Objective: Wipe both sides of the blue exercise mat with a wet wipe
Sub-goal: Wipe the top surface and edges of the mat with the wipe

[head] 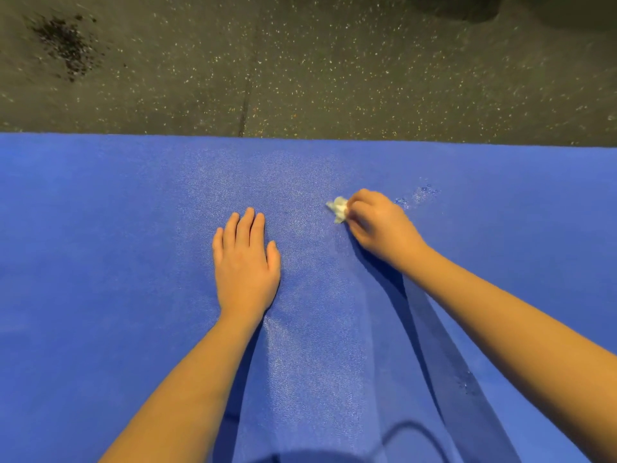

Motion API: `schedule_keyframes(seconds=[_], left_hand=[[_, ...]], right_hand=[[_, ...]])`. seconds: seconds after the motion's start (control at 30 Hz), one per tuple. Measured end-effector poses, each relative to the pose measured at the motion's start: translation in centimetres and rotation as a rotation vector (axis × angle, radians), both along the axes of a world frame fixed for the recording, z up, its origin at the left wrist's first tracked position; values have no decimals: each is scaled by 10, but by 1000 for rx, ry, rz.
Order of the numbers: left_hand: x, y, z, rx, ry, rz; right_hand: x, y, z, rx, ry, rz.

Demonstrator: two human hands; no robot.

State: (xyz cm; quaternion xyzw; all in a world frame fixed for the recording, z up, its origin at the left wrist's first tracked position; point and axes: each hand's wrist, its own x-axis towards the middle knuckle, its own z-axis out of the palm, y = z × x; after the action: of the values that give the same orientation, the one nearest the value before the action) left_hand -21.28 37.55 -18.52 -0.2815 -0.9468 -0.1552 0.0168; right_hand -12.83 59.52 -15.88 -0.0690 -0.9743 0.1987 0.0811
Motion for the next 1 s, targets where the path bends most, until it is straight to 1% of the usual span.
schedule_keyframes(seconds=[0.03, 0.1, 0.13, 0.17, 0.2, 0.3, 0.33, 0.37, 0.4, 0.47, 0.5, 0.53, 0.57, 0.63, 0.67, 0.7, 0.73, 0.77, 0.83, 0.87, 0.9, 0.93, 1.0], left_hand=[[0, 0, 0, -4, 0, -2], [0, -1, 0, -10, 1, -9], [0, 0, 0, -11, 1, -11], [0, 0, 1, -12, -1, -11], [1, 0, 1, -14, -6, -10], [2, 2, 2, -26, -11, -10], [1, 2, 2, -37, -13, -12], [1, 2, 3, -50, -16, -13], [2, 2, 4, -59, -20, -11], [12, 1, 6, -48, -51, 7], [22, 0, 7, -38, -74, 9], [33, -1, 8, -41, -89, 2], [44, -2, 7, -62, -84, -15], [54, -4, 5, -99, -58, -34], [53, -4, 4, -97, -58, -28], [52, -3, 3, -94, -64, -22], [52, -3, 3, -94, -71, -19], [52, -4, 4, -95, -75, -18], [54, -4, 5, -95, -72, -19], [54, -4, 5, -96, -70, -19], [54, -5, 4, -97, -67, -17], [53, -5, 4, -97, -63, -15], [52, -4, 3, -97, -54, -14]], right_hand=[[-2, 10, 1, 25, 20, -101], [-5, 23, -3, -18, 79, -452], [-5, 20, -7, -63, 108, -568], [-4, 9, -9, -77, 131, -579], [-1, -5, -11, -82, 143, -494], [28, -29, -10, -64, 86, -32], [32, -21, -7, -40, 64, 18], [32, -10, -5, -22, 59, -41], [32, 2, -6, -20, 83, -184], [29, 15, -8, -77, 126, -518], [29, 10, -11, -87, 138, -588], [31, -1, -13, -74, 160, -557], [35, -14, -15, -67, 166, -448], [52, -35, -14, -75, 136, -110], [58, -34, -11, -41, 120, 32], [61, -27, -8, 27, 106, 98], [62, -18, -6, 99, 117, 78], [60, -10, -6, 127, 142, -29], [57, -7, -9, 35, 193, -381], [55, -16, -12, -4, 211, -501], [54, -30, -13, -36, 216, -520], [56, -46, -14, -44, 213, -436], [68, -65, -16, 12, 190, -105]])
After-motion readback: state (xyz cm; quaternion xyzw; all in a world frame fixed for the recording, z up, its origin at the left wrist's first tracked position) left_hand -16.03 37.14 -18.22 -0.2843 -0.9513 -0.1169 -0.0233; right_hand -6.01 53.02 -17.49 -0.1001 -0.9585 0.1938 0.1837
